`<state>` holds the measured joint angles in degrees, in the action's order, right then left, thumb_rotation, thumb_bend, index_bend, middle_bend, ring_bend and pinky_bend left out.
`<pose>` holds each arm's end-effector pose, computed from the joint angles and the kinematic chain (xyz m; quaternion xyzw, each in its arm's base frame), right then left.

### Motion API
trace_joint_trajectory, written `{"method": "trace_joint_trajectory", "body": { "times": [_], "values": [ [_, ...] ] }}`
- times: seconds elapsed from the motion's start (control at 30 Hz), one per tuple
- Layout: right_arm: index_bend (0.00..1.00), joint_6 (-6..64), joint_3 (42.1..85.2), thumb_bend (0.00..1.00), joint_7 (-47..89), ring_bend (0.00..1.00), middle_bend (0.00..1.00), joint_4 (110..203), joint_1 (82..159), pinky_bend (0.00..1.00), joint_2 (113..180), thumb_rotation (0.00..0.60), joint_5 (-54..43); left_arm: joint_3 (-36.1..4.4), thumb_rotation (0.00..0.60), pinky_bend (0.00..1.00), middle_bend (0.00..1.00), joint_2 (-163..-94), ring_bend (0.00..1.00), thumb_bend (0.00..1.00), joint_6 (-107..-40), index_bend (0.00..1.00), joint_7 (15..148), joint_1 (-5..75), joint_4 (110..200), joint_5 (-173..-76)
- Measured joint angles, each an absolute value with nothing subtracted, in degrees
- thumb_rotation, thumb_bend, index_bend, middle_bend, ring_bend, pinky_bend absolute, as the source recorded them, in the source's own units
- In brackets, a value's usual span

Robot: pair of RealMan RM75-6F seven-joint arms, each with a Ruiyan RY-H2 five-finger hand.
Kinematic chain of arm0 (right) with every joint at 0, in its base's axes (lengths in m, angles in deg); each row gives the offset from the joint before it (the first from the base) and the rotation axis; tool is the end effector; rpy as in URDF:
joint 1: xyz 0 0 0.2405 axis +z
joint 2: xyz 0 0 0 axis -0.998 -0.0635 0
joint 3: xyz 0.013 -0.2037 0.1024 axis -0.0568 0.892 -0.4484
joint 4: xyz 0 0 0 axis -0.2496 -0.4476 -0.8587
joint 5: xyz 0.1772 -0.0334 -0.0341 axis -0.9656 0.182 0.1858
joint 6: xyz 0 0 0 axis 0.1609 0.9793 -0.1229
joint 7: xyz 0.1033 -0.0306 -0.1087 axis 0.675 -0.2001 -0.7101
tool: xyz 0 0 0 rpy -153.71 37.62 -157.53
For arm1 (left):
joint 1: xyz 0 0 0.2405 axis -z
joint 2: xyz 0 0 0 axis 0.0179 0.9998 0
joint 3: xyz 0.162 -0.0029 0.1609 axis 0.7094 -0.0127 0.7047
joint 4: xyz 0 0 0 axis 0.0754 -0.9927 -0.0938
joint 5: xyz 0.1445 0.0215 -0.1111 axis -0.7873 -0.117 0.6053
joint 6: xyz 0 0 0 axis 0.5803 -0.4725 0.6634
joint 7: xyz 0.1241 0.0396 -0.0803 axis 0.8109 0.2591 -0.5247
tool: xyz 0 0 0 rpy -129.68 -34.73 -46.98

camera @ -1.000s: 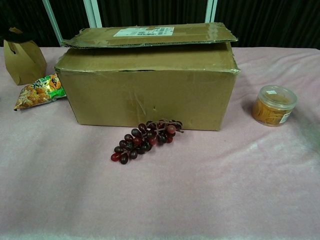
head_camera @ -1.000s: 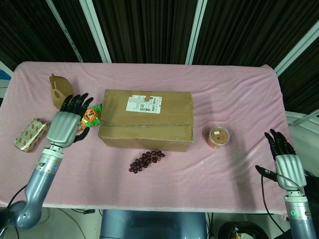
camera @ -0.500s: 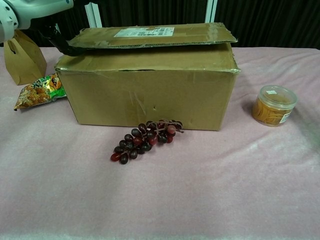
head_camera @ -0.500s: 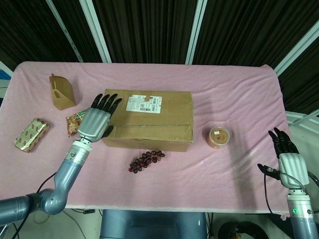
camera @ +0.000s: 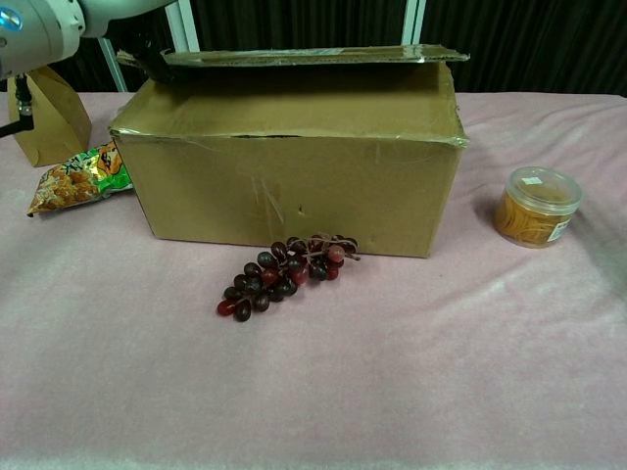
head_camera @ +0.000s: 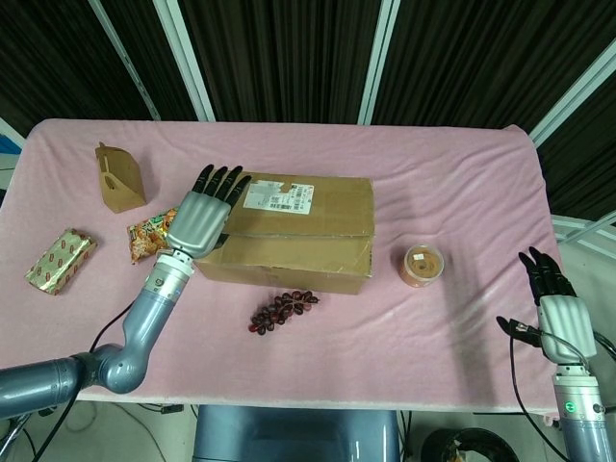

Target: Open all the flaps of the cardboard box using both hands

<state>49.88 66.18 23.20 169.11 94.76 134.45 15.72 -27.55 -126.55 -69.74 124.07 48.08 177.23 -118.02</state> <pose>-0.2694 -0.2181 0.1587 0.5583 -0.3836 0.4499 0.5821 -0.0588 0.3618 0.0737 -0.7343 -0.2357 -0.3816 0.5096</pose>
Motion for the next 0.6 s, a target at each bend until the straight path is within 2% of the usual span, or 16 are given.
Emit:
{"method": "trace_joint_trajectory", "body": {
  "times": [0.3, 0.6],
  "values": [
    [0.00, 49.6, 65.9, 0.23, 23.9, 0.00, 0.00, 169.5, 94.7, 0.21, 134.3, 0.600, 14.9, -29.1, 0.600, 0.00, 0.00, -126.0, 0.00, 0.39, -68.2, 0.00, 124.1, 52.1, 172.4, -118.8],
    [0.00, 49.0, 65.5, 0.23, 24.8, 0.00, 0.00, 170.0, 94.6, 0.21, 133.9, 0.600, 13.8, -32.7, 0.600, 0.00, 0.00, -126.8, 0.00, 0.39, -65.7, 0.00, 124.2, 58.7, 161.8, -118.2]
  ]
}}
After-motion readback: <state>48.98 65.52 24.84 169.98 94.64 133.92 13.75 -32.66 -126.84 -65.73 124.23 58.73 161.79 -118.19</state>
